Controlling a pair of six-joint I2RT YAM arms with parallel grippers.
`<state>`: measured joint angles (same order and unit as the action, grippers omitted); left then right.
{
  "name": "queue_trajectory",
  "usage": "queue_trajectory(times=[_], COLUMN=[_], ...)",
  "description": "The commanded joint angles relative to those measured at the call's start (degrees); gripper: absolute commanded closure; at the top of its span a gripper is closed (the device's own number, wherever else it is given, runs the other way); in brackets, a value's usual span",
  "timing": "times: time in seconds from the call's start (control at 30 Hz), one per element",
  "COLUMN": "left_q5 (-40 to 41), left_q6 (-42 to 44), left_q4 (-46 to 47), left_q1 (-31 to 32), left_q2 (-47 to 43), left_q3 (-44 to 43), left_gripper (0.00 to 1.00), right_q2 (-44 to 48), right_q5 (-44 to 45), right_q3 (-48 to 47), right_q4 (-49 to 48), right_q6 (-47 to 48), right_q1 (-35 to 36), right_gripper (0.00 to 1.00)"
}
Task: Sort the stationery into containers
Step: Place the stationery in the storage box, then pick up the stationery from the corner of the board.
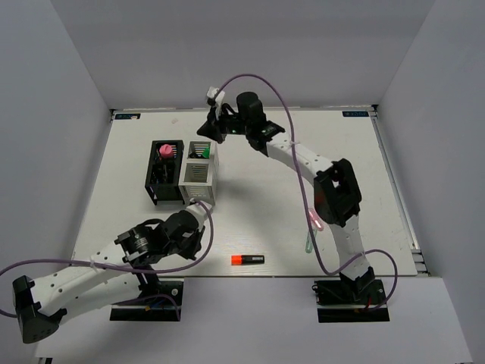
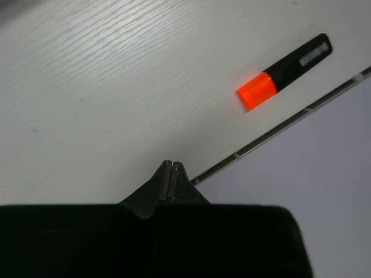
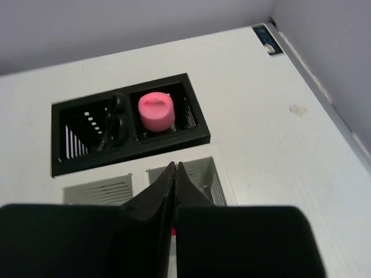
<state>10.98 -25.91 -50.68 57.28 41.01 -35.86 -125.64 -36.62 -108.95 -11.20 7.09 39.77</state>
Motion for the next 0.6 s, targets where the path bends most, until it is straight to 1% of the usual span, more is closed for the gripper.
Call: queue_trajectory(times=[0.0, 0.03, 0.07, 0.1, 0.13, 0.17, 0.2, 0.23, 0.27, 0.3, 0.33, 0.37, 0.4, 0.43, 0.47, 0.5, 0.57], left_q5=[-6.75, -8.24, -8.87, -10.35, -10.89, -10.9, -12.03, -12.47, -12.91, -13.18, -13.53, -14.4, -14.67, -15.28, -16.07, -16.25, -16.69], left_q6=[6.46, 7.44, 8.85, 9.99, 14.09, 15.35, 17.97, 20.09, 21.94, 23.0, 24.84, 27.55, 28.63, 31.42, 32.32, 33.11, 35.13], left_q4=[8.04, 8.74, 9.27, 10.32, 10.42, 10.07, 8.76, 7.27, 6.47, 6.12, 5.33, 5.41, 5.76, 6.55, 6.29, 6.55, 6.64], left_q1=[1.52, 1.96, 2.92, 3.36, 5.11, 5.56, 5.83, 6.7, 6.88, 6.88, 6.88, 6.97, 6.97, 6.97, 7.06, 6.89, 6.97], left_q2=[3.17, 4.15, 5.29, 9.31, 10.83, 16.15, 17.85, 19.61, 21.28, 25.13, 26.04, 28.05, 28.68, 29.38, 31.47, 32.28, 35.51], left_q3=[-3.6, -4.39, -5.53, -6.24, -6.94, -10.25, -11.42, -12.73, -16.23, -17.13, -18.27, -18.72, -18.98, -19.34, -19.6, -20.04, -20.65], left_gripper=[1.0, 1.0, 0.97, 0.92, 0.85, 0.69, 0.63, 0.56, 0.44, 0.42, 0.37, 0.32, 0.28, 0.26, 0.26, 0.26, 0.28], right_q2=[7.34, 6.91, 6.99, 7.34, 8.74, 10.93, 12.6, 16.53, 18.66, 23.47, 27.6, 29.47, 33.93, 35.19, 36.34, 38.44, 41.35], right_q5=[13.74, 13.86, 13.68, 11.16, 10.26, 7.99, 5.27, 4.55, 3.67, 3.58, 4.44, 4.98, 7.24, 8.57, 8.85, 9.11, 8.76], right_q3=[-5.89, -11.84, -16.17, -17.43, -17.88, -14.4, -11.58, -3.9, 5.4, 9.67, 18.16, 24.33, 29.09, 31.14, 32.82, 37.27, 39.94], right_q4=[17.36, 23.79, 28.99, 45.31, 49.91, 57.53, 63.44, 65.58, 65.69, 65.52, 64.21, 64.11, 64.37, 65.77, 66.3, 66.57, 65.61], right_q6=[-5.71, -4.29, -1.58, 0.1, 1.42, 6.91, 8.71, 10.99, 11.97, 15.02, 16.1, 16.81, 17.16, 18.47, 19.01, 19.45, 18.93], right_q1=[-1.18, -1.88, -2.76, -3.46, -5.3, -5.92, -6.63, -8.37, -10.22, -11.11, -13.2, -14.7, -15.94, -16.56, -18.22, -18.76, -20.68], right_gripper=[1.0, 1.0, 0.95, 0.73, 0.41, 0.35, 0.28, 0.22, 0.24, 0.31, 0.48, 0.99, 1.0, 1.0, 1.0, 1.0, 1.0])
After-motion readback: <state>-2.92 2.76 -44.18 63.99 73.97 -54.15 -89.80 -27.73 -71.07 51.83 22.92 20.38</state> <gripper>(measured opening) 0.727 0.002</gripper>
